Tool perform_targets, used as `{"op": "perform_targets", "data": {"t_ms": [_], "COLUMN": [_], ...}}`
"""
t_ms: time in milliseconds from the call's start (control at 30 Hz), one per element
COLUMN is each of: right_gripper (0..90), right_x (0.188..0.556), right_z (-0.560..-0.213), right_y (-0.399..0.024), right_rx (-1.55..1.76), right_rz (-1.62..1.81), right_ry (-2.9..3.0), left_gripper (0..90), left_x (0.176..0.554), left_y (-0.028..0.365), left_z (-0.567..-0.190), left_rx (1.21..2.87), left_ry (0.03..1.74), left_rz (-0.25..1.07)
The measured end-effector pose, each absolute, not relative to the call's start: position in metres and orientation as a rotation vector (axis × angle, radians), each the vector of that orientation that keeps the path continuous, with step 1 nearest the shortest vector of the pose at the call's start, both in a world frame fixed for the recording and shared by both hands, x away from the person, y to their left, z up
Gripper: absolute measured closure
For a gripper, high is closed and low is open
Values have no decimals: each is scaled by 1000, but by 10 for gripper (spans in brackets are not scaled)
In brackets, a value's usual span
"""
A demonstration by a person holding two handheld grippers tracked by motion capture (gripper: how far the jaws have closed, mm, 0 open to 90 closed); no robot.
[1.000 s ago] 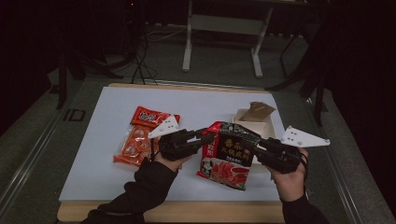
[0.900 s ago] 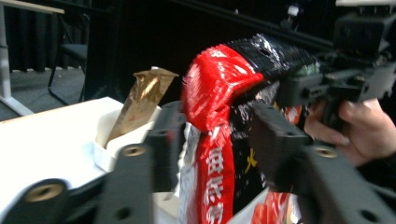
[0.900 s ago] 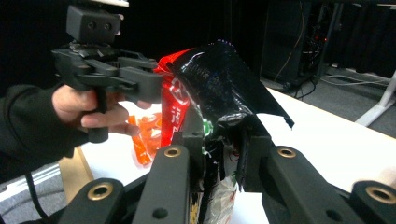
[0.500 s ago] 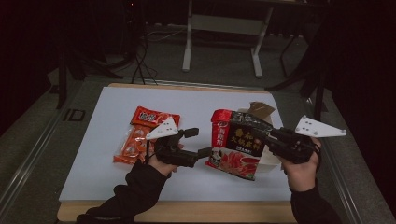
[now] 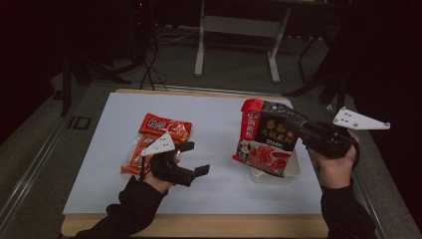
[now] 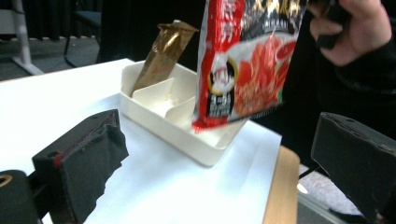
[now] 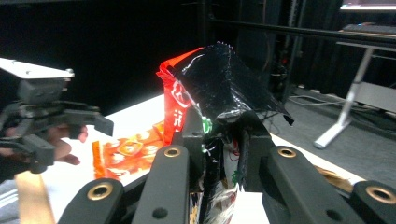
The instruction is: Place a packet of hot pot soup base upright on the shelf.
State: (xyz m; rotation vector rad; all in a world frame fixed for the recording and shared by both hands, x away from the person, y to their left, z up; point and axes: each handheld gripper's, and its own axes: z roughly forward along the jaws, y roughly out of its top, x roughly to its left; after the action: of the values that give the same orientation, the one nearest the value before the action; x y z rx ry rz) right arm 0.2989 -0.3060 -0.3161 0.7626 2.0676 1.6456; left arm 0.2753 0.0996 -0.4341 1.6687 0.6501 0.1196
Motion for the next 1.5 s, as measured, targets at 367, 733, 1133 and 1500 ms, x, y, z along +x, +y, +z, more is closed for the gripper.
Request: {"op": "perform_targets", "data": {"t_ms": [367, 733, 1133, 1500], "right_gripper": [766, 766, 765, 764], "right_x": [321, 342, 367, 395], "right_z": [-318, -322, -334, -353], "right_y": [-322, -336, -350, -344], "right_rx": [790, 814, 866, 807], "right_rz": [1638, 1588, 1538, 1471], "right_ry": [2049, 2019, 1987, 2021], "left_gripper": [25, 25, 25, 25], "left_x": [264, 256, 243, 239], "left_y": [114, 132, 140, 138], "left_z": [-455, -473, -496, -509], "left_rx": [1706, 1738, 1751, 1759], "left_ry": [597, 609, 670, 683], "left_rz": [180, 212, 199, 158]}}
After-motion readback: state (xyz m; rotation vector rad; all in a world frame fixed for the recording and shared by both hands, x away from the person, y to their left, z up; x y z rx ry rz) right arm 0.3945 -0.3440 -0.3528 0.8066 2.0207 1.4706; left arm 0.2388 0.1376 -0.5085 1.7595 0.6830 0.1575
